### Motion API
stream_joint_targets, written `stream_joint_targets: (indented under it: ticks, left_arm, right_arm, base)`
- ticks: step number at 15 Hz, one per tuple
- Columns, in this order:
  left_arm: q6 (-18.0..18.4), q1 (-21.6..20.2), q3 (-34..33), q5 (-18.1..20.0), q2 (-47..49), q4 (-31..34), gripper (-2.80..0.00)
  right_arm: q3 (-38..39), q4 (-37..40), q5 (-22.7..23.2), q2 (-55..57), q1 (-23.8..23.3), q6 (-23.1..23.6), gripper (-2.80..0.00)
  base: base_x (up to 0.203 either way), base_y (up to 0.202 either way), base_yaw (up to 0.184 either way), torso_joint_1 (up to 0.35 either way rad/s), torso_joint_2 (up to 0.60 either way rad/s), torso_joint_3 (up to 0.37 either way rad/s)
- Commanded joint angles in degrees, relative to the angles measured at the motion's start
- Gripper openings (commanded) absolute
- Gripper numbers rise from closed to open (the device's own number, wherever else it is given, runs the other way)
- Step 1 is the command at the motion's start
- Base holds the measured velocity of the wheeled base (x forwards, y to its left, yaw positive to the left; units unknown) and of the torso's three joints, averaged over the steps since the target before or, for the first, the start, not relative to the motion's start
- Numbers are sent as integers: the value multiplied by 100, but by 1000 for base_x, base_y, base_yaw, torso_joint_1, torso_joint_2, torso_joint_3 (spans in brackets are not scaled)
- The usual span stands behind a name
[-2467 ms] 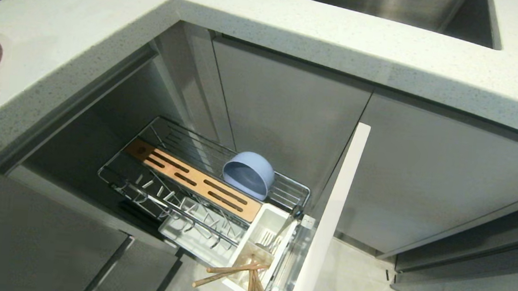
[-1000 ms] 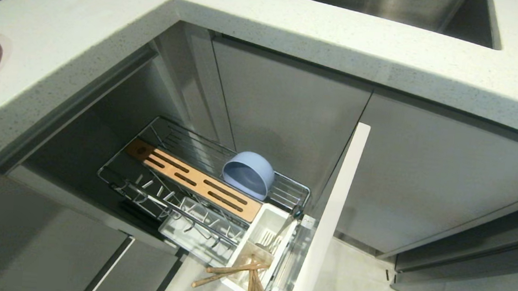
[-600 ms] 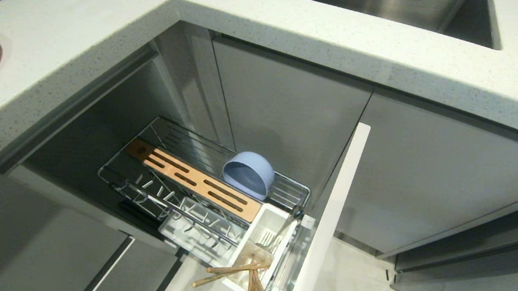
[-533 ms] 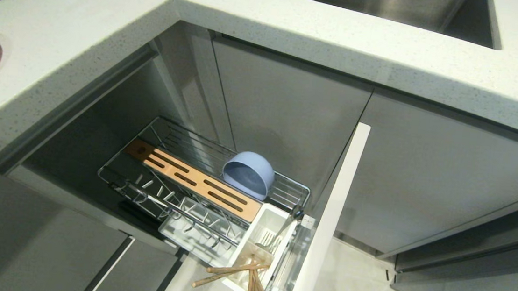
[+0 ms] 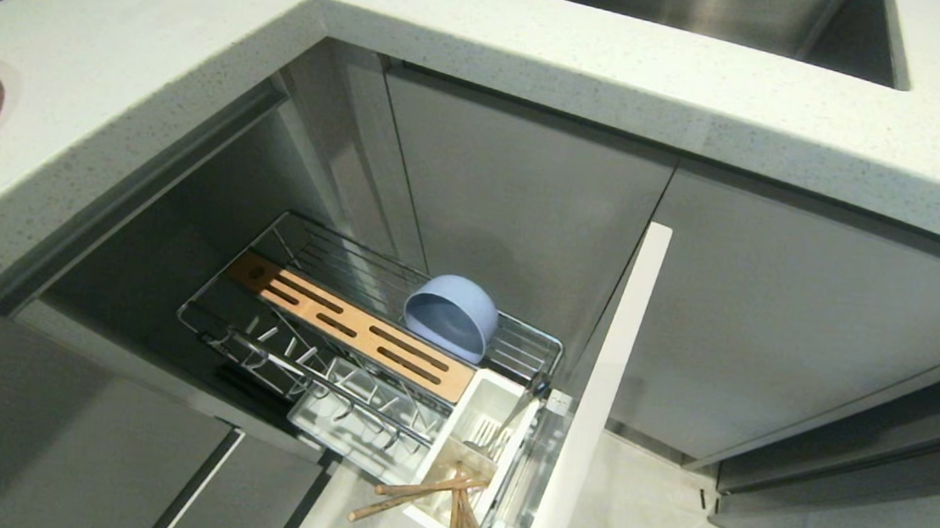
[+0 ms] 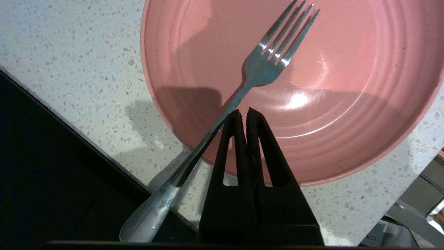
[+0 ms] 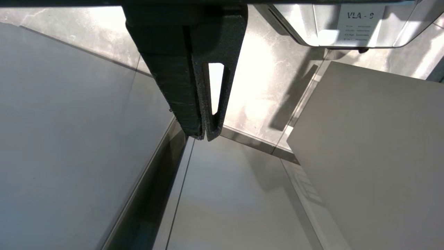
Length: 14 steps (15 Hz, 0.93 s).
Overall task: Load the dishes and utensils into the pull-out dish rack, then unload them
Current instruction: Pick up the fork and place it in the cupboard
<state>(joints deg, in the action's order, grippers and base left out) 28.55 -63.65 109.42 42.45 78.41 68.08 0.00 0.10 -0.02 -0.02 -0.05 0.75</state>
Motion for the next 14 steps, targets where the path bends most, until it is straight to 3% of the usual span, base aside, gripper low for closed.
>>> stream_joint_targets:
  ticks: [1, 10, 11, 14]
  left_arm:
    - [19, -16, -59, 27, 50, 38, -280]
    - [54, -7, -272, 18, 87, -32, -280]
    - [54, -7, -263, 18, 78, -32, 0]
    - [45, -7, -262, 18, 60, -32, 0]
  right_arm:
    - [0, -1, 2, 2, 1, 4, -280]
    - [0, -1, 1, 2, 0, 4, -280]
    - [0, -1, 1, 2, 4, 4, -280]
    - [0, -1, 2, 2, 3, 4, -280]
  base:
    - [0, 0, 0, 0, 0, 0]
    - [0, 0, 0, 0, 0, 0]
    - [0, 0, 0, 0, 0, 0]
    - [0, 0, 0, 0, 0, 0]
